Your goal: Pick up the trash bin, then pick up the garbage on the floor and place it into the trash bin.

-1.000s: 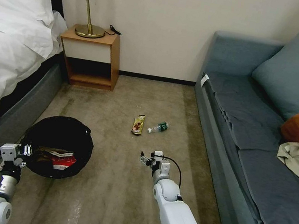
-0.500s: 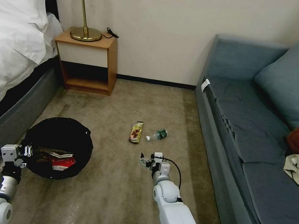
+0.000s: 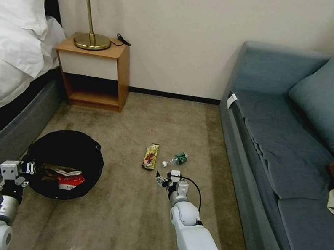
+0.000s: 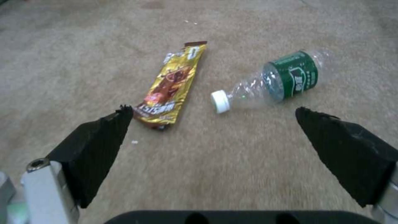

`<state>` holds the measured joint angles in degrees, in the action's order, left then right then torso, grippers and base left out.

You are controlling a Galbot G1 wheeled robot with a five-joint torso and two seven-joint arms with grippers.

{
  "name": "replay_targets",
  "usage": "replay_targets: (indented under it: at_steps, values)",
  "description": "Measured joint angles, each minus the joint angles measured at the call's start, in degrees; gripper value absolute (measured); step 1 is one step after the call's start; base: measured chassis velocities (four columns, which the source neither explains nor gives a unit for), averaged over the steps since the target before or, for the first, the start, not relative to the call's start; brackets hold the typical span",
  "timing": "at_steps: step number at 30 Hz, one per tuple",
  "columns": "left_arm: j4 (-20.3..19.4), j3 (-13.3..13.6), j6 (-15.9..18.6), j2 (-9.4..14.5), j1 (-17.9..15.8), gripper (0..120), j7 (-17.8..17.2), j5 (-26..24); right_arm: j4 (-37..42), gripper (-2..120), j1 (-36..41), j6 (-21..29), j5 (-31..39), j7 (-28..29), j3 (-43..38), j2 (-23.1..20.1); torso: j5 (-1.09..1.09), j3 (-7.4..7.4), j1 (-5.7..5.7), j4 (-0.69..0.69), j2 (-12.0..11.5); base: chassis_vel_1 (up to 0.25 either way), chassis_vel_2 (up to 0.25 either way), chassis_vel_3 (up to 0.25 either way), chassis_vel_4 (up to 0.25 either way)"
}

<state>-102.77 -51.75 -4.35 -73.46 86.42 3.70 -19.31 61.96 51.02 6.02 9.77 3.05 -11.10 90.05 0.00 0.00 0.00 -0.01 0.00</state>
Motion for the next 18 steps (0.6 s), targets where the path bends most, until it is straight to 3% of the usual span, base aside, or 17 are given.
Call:
replay_targets:
  at_steps: [18]
  values:
    - [1.36, -0.31, 0.17, 1.16, -0.54, 4, 0.17, -0.39, 0.18, 100, -0.77, 0.47, 0.46, 0.01, 1.51, -2.14, 0.00, 0.00, 0.00, 0.01, 0.00, -0.114, 0.116, 0.121, -0.122]
